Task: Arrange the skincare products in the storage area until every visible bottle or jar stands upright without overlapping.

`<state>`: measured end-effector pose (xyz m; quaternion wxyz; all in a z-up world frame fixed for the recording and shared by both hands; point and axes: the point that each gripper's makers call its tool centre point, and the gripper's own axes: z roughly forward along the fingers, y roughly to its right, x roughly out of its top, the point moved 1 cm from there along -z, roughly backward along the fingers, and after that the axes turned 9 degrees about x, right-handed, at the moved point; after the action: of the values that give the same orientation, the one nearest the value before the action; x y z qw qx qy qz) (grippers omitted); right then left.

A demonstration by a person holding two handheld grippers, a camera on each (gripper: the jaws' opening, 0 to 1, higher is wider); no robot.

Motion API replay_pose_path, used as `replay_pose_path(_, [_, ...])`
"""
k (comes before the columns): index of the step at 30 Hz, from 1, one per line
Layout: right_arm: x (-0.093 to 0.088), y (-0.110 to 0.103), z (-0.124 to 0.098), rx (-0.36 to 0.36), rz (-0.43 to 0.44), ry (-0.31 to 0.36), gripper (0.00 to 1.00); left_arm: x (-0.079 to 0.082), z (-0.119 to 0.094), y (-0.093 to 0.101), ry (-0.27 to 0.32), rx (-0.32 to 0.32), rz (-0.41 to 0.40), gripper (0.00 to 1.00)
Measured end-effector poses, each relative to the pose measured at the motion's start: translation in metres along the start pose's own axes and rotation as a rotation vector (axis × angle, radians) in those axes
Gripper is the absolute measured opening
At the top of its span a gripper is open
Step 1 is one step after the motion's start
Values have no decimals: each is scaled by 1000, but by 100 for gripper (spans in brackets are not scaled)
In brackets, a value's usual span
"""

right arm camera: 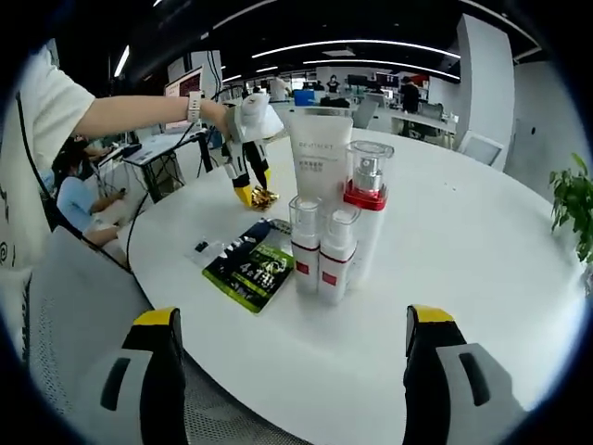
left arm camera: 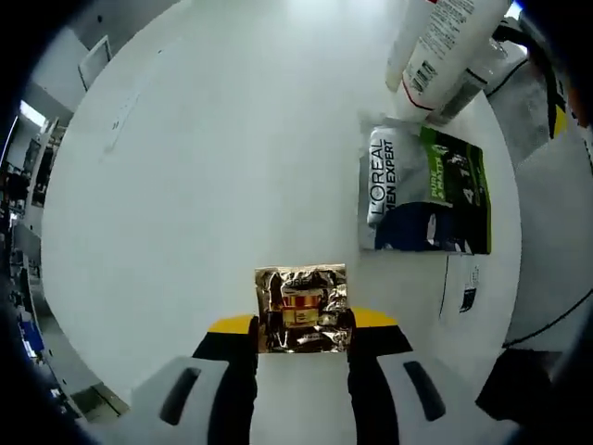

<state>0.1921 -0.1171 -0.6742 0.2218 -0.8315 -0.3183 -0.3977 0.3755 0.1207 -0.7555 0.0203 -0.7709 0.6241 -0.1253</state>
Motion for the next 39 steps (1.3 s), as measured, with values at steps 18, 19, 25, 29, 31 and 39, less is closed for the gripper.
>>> replay_pose_path(18, [4, -10, -4, 25, -40, 10, 100, -19, -23, 35, 31, 102, -310, 33])
replay_pose_path(19, [4, -10, -4, 28, -43, 9, 100, -18, -23, 35, 35, 97, -330, 33])
replay_pose_path(25, [9, -15, -5, 38, -63, 18, 100, -14, -17, 46, 67, 108, -394, 33])
replay_pose_path(29, [10, -17, -6, 44, -74, 19, 100, -10, -19, 61, 70, 127, -426, 34])
replay_pose_path(31, [9, -18, -6, 45, -75, 17, 100, -12, -16, 55, 75, 147, -436, 34])
replay_pose_path(39, [10, -18, -7, 47, -75, 22, 100, -17, -13, 57, 65, 99, -545, 47])
